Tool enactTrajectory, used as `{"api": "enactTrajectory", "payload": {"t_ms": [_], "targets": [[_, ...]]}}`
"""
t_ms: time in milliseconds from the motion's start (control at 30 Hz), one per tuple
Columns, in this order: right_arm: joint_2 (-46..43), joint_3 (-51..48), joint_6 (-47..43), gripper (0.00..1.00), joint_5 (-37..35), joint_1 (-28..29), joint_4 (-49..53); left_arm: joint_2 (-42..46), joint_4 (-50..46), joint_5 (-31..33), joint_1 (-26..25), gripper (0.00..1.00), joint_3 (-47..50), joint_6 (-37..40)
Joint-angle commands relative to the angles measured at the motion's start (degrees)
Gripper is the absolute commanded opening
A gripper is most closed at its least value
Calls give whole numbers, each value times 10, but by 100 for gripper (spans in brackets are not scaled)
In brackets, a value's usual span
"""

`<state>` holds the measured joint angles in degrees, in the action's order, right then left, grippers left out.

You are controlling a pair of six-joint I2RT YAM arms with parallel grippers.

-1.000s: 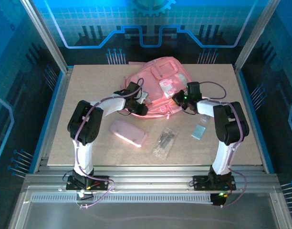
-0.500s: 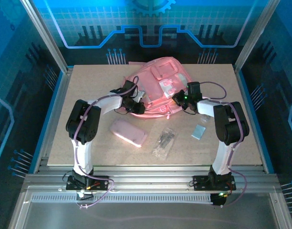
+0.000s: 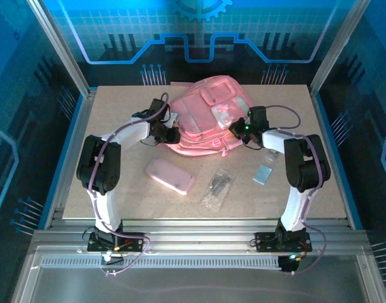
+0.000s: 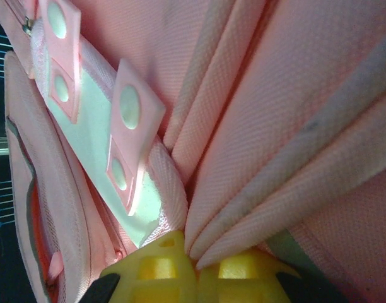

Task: Pack the student bag
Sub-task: Unzip the student bag at the top-center of the table.

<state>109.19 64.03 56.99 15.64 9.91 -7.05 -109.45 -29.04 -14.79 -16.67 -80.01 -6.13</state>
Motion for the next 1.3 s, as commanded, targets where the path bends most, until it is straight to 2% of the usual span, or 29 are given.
{"api": "enactTrajectory", "payload": {"t_ms": [0, 100, 133, 200, 367, 667, 867, 933, 1033, 1200, 1267], "targets": [[-49, 26, -42, 11, -28, -29, 34, 45, -10, -87, -29, 0, -32, -47], [-95, 29, -60, 51, -5, -27, 91, 44, 8, -103, -69, 0, -64, -79], [-111, 27, -64, 58, 1, -28, 110, 39, 16, -112, -76, 0, -74, -93], [-150, 13, -69, 66, 12, -27, 143, 22, 33, -135, -88, 0, -102, -123], [-240, -27, -72, 68, 45, -26, 194, -9, 63, -150, -112, 0, -153, -158], [-331, -127, 1, 68, 68, -7, 150, -27, 79, -153, -159, 0, -165, -164], [-287, -157, 53, 64, 67, 14, 62, -15, 99, -157, -176, 0, -144, -174], [-264, -154, 57, 57, 50, 21, 40, -10, 100, -159, -180, 0, -139, -174], [-233, -145, 63, 38, 27, 23, 6, -1, 97, -158, -185, 0, -127, -169], [-206, -104, 41, 29, -10, 27, 3, 19, 93, -161, -186, 0, -99, -165], [-202, -94, 30, 11, -25, 32, 12, 25, 90, -160, -187, 0, -91, -160]]}}
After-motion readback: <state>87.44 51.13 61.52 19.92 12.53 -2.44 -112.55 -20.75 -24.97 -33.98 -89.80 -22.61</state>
